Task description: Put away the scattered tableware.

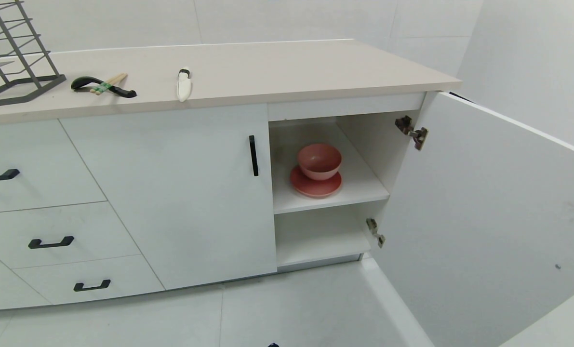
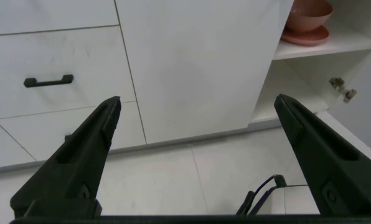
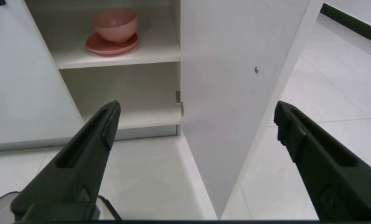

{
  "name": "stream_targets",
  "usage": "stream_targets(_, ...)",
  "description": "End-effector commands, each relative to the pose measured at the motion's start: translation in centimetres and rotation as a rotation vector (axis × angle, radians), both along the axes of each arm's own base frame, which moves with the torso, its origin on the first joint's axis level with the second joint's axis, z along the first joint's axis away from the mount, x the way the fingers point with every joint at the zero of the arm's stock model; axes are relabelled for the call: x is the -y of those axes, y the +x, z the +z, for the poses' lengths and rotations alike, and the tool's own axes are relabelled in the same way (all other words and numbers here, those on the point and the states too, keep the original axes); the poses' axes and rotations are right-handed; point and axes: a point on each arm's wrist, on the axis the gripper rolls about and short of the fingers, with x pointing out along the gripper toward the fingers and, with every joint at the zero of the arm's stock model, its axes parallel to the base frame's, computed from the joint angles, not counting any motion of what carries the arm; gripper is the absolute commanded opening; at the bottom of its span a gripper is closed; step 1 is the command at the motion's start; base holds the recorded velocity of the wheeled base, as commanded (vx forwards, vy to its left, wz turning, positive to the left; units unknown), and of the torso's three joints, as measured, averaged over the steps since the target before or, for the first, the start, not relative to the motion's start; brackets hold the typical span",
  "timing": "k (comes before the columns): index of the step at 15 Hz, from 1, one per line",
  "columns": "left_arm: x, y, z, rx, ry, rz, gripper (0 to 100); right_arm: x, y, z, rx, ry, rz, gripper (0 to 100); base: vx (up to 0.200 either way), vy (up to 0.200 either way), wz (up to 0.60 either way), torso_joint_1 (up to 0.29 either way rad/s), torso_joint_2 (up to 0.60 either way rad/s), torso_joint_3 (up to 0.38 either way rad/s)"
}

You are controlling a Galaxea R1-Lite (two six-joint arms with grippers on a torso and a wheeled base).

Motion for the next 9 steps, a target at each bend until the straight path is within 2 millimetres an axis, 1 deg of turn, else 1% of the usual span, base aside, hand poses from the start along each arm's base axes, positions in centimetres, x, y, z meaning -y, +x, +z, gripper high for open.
stream_targets(1,0.0,-0.06,-0.01,0.009,0.002,-0.001,100,0.0,0.02,-0.01,-0.003,0.001,0.0,100,0.0,0.0,0.0,0.0,0.0,0.0)
stream_targets(7,-0.01,-0.06,-0.01,0.009,0.005,0.005,100,0.0,0.0,0.03,-0.001,0.001,0.002,100,0.0,0.0,0.0,0.0,0.0,0.0)
stream_targets(9,-0.01,-0.06,-0.01,0.009,0.003,0.005,100,0.0,0.02,-0.01,-0.003,0.001,0.002,100,-0.2,-0.2,0.0,0.002,0.0,0.0)
